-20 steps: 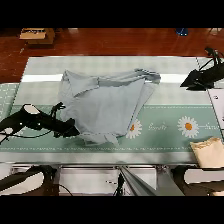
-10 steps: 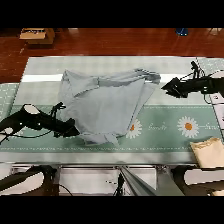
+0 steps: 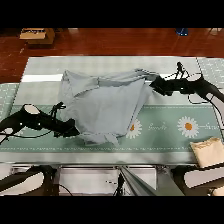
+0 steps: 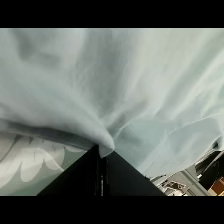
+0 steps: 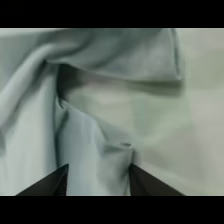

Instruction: Fold the shirts.

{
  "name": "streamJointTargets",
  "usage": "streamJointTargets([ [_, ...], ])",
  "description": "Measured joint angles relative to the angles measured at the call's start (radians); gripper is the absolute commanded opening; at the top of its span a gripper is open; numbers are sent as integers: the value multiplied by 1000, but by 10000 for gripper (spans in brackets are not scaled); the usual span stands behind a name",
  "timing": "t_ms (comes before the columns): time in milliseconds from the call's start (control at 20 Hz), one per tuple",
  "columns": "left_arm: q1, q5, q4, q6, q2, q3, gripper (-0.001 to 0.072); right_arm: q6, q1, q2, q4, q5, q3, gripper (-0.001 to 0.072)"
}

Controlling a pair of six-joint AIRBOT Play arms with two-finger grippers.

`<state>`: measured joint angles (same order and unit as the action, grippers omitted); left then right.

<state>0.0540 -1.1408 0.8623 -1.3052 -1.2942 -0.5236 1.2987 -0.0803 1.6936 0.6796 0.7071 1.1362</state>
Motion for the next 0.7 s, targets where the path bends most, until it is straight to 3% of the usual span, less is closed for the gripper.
streamJointTargets([
  [50,0,1,0,4,1,0,18,9,13,10,-3,-23,0,416],
  [100,1,1,-2,5,3,0,17,20,23,19,-3,-34,0,326],
  [200,2,1,-4,11,5,0,17,35,39,37,2,-60,-1,36],
  [450,3,19,14,27,31,-29,16,6,34,-16,47,-44,1,24],
  [700,4,0,7,46,233,-279,16,-35,-37,-294,135,21,37,24],
])
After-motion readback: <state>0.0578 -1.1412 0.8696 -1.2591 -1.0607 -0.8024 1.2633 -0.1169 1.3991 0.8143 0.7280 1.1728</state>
